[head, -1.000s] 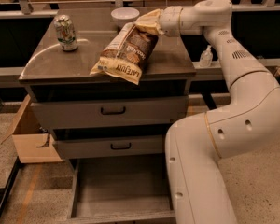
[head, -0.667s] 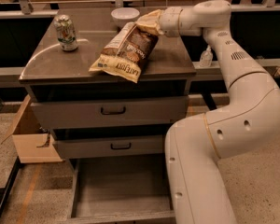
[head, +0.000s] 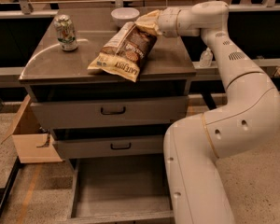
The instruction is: Pick brown chip bag from bottom drawer and place on counter
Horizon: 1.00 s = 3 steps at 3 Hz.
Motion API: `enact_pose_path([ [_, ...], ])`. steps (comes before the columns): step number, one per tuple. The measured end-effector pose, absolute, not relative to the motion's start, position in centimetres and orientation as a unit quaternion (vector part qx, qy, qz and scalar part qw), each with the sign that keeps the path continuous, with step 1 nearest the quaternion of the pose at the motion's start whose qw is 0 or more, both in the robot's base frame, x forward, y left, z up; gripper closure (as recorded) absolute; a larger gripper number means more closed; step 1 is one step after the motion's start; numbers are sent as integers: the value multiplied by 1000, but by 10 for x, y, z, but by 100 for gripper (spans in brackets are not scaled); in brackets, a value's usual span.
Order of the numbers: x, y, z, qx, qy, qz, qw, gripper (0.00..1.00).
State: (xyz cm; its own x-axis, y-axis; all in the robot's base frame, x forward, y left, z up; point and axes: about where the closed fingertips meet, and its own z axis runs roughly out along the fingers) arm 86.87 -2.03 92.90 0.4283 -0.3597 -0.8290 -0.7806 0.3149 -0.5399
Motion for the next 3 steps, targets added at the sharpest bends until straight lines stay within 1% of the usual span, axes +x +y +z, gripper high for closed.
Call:
enact_pose_path([
  [2, 871, -13, 929, -568, 496, 158, 638, 36],
  [3, 883, -35, 954, -535, 520, 130, 653, 13],
])
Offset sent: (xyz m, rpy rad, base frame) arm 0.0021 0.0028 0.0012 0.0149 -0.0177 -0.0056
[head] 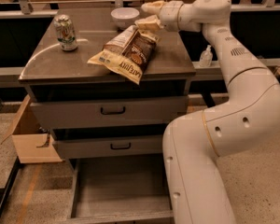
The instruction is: Pick brown chip bag from bottom drawer and place on counter
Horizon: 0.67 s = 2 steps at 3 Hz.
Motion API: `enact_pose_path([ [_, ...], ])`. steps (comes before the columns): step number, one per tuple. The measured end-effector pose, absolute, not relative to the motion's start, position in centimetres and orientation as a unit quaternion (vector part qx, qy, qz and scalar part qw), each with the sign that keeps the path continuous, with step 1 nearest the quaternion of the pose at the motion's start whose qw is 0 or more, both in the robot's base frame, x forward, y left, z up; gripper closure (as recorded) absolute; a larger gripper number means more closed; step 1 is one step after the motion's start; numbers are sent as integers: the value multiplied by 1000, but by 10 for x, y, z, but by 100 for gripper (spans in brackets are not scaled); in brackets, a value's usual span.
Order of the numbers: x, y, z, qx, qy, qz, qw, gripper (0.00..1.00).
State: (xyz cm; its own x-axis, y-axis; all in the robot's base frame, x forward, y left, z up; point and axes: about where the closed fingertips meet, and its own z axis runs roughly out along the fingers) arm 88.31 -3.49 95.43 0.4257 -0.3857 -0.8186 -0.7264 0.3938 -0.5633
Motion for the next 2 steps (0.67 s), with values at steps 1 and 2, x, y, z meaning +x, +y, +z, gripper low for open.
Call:
enact_pose_path([
  [1, 900, -69, 993, -488, 540, 77, 681, 0],
  [2, 900, -115, 1031, -452, 564, 26, 690, 0],
])
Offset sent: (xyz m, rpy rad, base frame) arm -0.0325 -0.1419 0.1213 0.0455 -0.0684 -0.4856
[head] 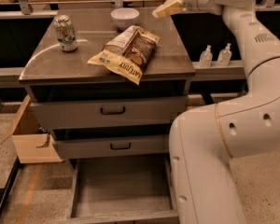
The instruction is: Pick brown chip bag from bottom drawer and place on counter
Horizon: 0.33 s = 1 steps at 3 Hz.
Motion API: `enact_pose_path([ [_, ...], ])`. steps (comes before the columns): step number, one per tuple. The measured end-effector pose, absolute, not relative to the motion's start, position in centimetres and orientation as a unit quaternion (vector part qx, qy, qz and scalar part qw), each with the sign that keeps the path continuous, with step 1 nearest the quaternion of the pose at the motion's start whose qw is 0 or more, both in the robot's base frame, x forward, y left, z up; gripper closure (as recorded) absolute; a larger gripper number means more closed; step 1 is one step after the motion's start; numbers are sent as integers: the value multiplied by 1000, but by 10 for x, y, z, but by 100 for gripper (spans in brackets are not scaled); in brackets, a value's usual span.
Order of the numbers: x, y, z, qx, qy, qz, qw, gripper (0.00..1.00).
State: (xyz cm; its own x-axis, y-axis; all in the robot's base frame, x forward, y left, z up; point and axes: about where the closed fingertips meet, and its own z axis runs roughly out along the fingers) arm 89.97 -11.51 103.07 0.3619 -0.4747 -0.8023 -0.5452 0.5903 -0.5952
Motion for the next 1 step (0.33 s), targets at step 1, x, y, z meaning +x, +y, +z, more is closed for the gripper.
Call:
enact_pose_path([
  [1, 900, -112, 1032, -457, 559, 20, 691, 0],
])
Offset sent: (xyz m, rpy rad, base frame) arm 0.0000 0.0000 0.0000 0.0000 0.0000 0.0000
